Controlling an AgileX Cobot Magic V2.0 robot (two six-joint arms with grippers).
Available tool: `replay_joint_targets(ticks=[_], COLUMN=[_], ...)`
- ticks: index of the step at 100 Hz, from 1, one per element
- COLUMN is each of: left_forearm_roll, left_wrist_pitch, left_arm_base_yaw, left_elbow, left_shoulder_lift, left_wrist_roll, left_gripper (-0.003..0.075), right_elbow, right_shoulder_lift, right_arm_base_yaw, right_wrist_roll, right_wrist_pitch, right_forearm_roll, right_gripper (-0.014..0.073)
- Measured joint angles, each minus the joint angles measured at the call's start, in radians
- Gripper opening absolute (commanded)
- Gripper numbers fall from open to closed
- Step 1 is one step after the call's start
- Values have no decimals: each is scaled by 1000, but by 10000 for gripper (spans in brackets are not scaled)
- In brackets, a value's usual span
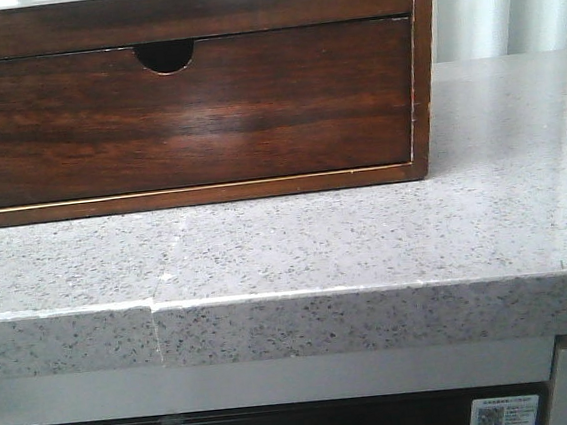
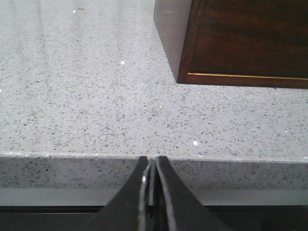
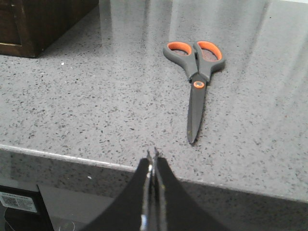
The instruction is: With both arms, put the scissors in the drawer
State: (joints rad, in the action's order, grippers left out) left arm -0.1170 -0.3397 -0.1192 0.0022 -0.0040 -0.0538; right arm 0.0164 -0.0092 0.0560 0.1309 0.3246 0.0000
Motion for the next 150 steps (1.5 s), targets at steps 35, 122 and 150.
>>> replay_joint_targets(ticks=[35,122,150], left_forearm_roll=[0,-125,-706], left_wrist_pitch=[0,24,51], left_arm_base_yaw=[0,0,0], left_elbow=[0,0,0], left_shoulder_lift=[0,0,0], left_wrist_roll=[0,0,0], left_gripper=[-19,-19,-19], right_elbow=[0,2,2], right_shoulder_lift=[0,0,0], right_arm_base_yaw=[0,0,0], right_wrist_roll=[0,0,0], right_wrist_pitch=[0,-155,-447], right_forearm_roll=[0,0,365], right_gripper=[-32,-32,-32])
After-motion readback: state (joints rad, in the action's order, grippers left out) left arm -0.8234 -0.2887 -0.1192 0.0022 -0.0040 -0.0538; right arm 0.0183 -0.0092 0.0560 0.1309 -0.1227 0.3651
